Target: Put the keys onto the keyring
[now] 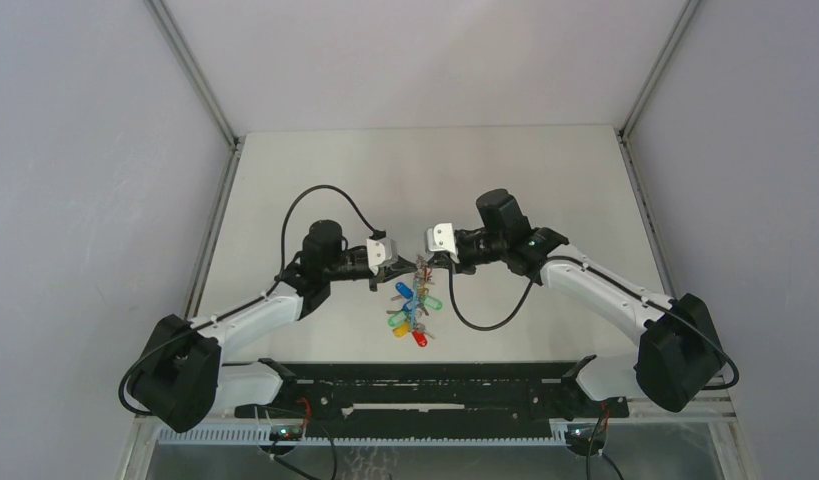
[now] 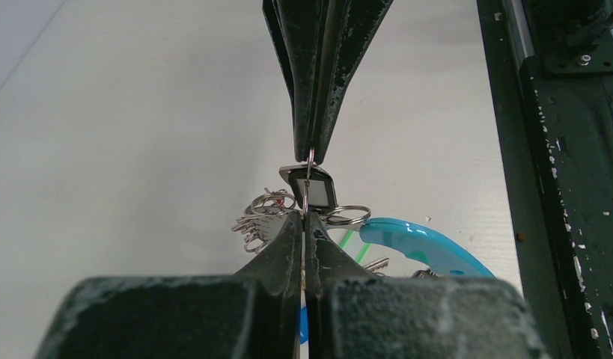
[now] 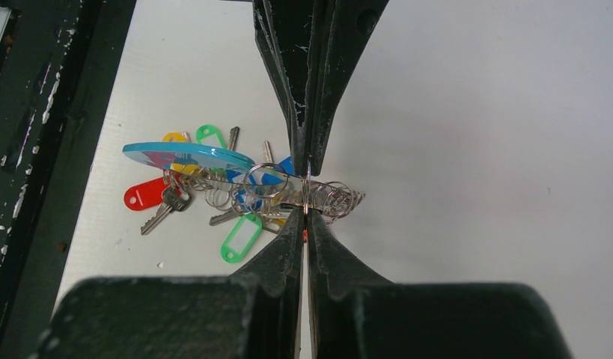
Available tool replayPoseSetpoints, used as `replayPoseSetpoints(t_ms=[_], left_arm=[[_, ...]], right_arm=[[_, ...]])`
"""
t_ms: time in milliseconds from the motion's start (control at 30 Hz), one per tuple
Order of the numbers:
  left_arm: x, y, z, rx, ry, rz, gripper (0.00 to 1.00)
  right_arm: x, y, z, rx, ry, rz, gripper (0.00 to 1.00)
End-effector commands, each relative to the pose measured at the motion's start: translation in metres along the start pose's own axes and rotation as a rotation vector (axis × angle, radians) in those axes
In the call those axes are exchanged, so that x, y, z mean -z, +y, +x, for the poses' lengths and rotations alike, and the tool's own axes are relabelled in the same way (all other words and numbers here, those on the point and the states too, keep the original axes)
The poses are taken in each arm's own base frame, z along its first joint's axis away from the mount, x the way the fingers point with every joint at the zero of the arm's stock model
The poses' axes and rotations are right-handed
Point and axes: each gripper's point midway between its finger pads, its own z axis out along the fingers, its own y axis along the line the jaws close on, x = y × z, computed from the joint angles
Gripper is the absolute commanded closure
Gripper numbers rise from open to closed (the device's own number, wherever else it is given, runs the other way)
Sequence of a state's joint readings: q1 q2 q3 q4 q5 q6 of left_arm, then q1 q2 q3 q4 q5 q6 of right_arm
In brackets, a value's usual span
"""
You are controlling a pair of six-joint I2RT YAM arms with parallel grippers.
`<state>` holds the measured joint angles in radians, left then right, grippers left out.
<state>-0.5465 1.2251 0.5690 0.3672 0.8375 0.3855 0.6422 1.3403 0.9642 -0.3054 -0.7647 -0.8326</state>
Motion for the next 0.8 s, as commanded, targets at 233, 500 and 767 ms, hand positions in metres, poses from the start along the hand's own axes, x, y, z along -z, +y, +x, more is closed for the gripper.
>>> replayPoseSetpoints(t_ms=[233,500,767], left_arm=[[-0.0008,0.0138,-0.0312,-0.088,-0.067,-0.014,1.00],[-0.0008,0.0147,-0.0328,-0.089,-0.075,-0.020,1.00],[-0.0004,0.0176,-0.0306,-0.086,-0.068,-0.040,1.00]], right_arm=[[0.0043,-0.0197,-0.0243,0.040,-0.052,0.047,1.00],[0.0017,-0.0181,-0.0219,0.014,-0.038,0.022,1.00],[0.0081,-0.0180,-0.0227,0.001,-0.033,0.034,1.00]])
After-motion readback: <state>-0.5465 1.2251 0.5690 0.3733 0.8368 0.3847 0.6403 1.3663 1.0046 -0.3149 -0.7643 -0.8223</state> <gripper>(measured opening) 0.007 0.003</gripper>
